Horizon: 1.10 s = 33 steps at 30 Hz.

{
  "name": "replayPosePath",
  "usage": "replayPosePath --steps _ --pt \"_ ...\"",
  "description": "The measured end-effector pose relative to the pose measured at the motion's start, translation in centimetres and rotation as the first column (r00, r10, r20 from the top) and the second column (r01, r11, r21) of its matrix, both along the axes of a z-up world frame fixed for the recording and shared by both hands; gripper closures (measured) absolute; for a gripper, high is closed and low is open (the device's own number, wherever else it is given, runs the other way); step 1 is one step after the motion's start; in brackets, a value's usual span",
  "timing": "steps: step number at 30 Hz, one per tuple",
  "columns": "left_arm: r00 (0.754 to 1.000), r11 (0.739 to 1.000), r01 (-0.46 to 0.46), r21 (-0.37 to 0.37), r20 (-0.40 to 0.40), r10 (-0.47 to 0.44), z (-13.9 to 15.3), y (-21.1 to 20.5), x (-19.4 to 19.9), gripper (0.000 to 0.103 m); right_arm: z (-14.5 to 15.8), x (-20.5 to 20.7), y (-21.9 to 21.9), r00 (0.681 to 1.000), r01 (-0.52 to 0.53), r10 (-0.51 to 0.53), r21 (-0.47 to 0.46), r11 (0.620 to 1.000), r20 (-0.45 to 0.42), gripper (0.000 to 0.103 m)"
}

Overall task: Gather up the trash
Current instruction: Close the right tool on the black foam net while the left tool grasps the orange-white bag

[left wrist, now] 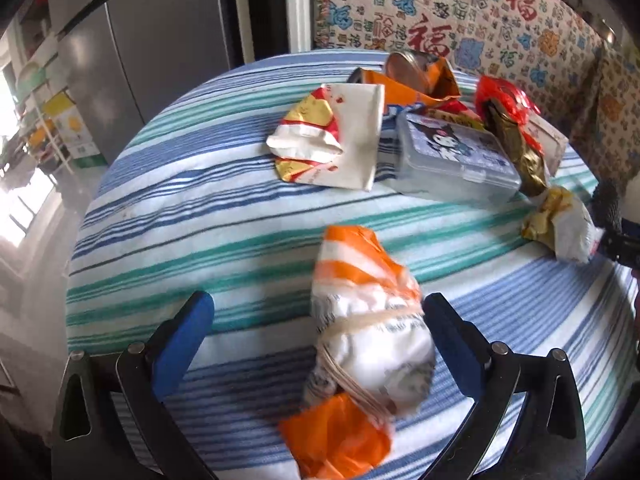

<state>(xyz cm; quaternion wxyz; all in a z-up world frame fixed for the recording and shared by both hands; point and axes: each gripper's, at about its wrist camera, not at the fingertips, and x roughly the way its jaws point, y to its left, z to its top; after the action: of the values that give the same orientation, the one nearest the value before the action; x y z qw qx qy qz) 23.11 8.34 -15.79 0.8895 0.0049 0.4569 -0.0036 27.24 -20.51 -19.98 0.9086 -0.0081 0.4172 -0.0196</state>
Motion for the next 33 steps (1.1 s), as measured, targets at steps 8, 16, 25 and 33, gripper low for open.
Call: replayPosePath --steps 8,16,25,33 --pt "1.0 1.0 0.003 0.006 0.004 -0.003 -0.2 -0.1 0.0 0.0 -0.1 -2.5 -2.0 1.0 0.027 -0.027 0.005 1.0 0.005 0.0" --pt "1.0 1.0 0.008 0.004 0.005 -0.008 -0.3 0.0 -0.3 0.0 2.4 -3.5 -3.3 0.975 0.193 -0.209 0.176 0.965 0.08 0.001" --pt "1.0 1.0 0.007 0.001 0.006 -0.007 -0.2 0.1 -0.1 0.0 0.7 1.4 1.5 0.996 -0.074 0.072 0.047 0.996 0.044 0.066" --pt "0.998 0.998 0.06 0.004 -0.01 -0.06 -0.1 0.8 -0.6 0.0 -0.5 1.0 1.6 0.999 -0.054 0.054 -0.007 0.999 0.007 0.0"
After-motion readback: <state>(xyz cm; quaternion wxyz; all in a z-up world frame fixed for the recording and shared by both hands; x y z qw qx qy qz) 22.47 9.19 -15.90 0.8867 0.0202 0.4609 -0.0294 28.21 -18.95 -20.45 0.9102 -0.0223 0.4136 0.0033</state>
